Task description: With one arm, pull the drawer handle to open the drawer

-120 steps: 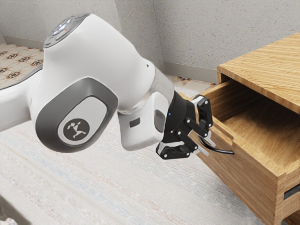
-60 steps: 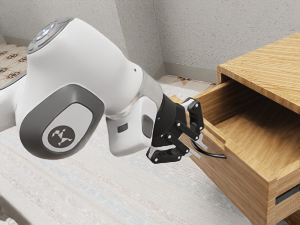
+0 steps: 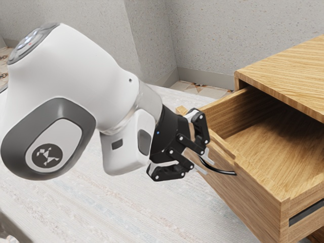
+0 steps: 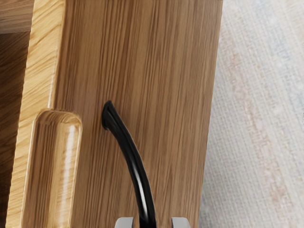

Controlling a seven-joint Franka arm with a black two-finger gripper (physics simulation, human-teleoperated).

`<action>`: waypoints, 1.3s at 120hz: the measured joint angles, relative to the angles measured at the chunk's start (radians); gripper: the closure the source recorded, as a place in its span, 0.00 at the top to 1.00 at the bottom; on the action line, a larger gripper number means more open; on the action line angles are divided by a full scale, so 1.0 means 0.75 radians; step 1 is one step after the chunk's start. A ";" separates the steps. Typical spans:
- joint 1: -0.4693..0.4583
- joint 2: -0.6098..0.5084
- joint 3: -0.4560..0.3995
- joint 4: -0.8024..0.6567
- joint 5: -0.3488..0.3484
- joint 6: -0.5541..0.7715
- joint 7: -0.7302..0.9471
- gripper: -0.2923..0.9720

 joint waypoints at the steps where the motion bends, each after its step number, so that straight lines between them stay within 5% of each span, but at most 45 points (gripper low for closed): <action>1: 0.000 -0.001 0.000 -0.001 0.000 0.000 0.000 0.23; 156: 0.002 -0.204 0.000 -0.175 0.000 -0.001 -0.020 0.23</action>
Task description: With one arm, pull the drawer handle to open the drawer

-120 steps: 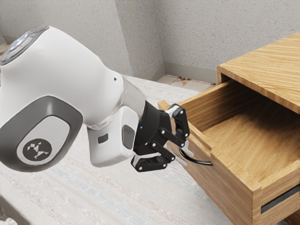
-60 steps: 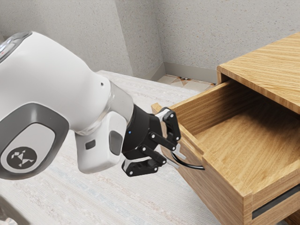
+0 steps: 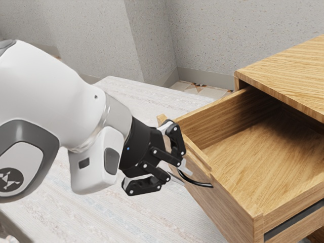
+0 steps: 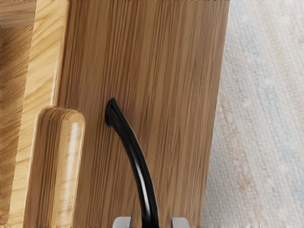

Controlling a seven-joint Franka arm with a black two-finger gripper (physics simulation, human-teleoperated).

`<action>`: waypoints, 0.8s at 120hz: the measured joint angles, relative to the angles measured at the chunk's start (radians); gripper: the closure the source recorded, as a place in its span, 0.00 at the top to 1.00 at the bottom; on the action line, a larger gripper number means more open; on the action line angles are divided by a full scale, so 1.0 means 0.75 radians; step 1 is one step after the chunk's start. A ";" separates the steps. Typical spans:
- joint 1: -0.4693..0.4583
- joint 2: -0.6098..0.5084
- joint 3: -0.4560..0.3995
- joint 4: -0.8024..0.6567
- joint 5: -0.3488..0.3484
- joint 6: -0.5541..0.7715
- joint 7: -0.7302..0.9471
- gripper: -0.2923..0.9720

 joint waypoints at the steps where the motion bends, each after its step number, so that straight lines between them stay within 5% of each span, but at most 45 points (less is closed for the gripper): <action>1: 0.000 -0.002 0.000 -0.001 0.000 0.000 0.000 0.23; 64: 0.000 -0.108 0.038 0.021 0.002 -0.042 -0.008 0.25; 96: 0.000 0.019 0.198 0.485 0.148 -0.554 -0.007 0.59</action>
